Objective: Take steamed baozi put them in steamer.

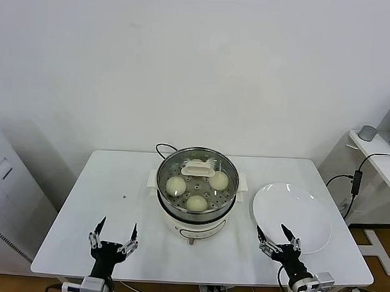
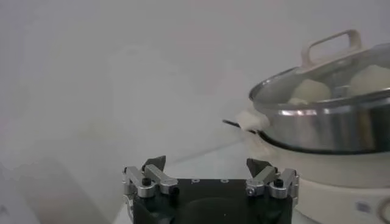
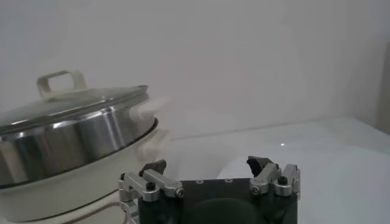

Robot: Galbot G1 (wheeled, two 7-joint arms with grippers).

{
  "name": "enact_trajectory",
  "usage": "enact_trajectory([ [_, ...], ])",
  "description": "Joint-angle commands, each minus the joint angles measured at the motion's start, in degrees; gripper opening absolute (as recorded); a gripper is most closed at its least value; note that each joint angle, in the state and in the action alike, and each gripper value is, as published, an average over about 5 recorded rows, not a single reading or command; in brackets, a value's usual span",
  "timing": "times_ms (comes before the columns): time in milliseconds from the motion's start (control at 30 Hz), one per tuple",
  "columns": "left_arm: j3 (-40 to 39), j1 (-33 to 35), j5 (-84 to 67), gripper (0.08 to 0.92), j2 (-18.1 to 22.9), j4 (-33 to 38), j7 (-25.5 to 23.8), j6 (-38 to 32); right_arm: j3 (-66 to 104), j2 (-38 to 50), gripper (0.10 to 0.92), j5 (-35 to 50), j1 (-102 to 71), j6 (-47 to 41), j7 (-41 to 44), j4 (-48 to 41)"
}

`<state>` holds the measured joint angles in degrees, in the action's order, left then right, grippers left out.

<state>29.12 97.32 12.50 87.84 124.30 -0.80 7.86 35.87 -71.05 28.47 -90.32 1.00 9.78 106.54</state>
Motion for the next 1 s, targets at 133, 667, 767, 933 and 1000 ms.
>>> enact_trajectory([
  [133,0.68,6.77,-6.93,0.823,0.39,3.66,-1.93,-1.57,-0.70,0.65,0.823,0.34,-3.08,-0.30,-1.31,2.41],
  [667,0.73,7.03,-7.83,0.823,0.63,5.11,-1.61,0.43,0.88,1.93,0.823,-2.40,-4.97,-3.48,-1.58,7.62],
  [767,0.67,7.10,-7.81,0.823,0.67,5.13,-1.53,0.77,1.10,1.91,0.823,-2.89,-5.17,-4.06,-1.65,8.50],
  [933,0.89,7.08,-7.80,0.823,0.62,5.55,-1.30,0.87,1.23,1.84,0.823,-3.42,-5.06,-4.24,-1.49,8.50],
  [1000,0.94,7.15,-7.82,0.823,0.62,5.71,-1.24,0.90,1.25,1.85,0.823,-3.49,-5.03,-4.18,-1.41,8.39],
])
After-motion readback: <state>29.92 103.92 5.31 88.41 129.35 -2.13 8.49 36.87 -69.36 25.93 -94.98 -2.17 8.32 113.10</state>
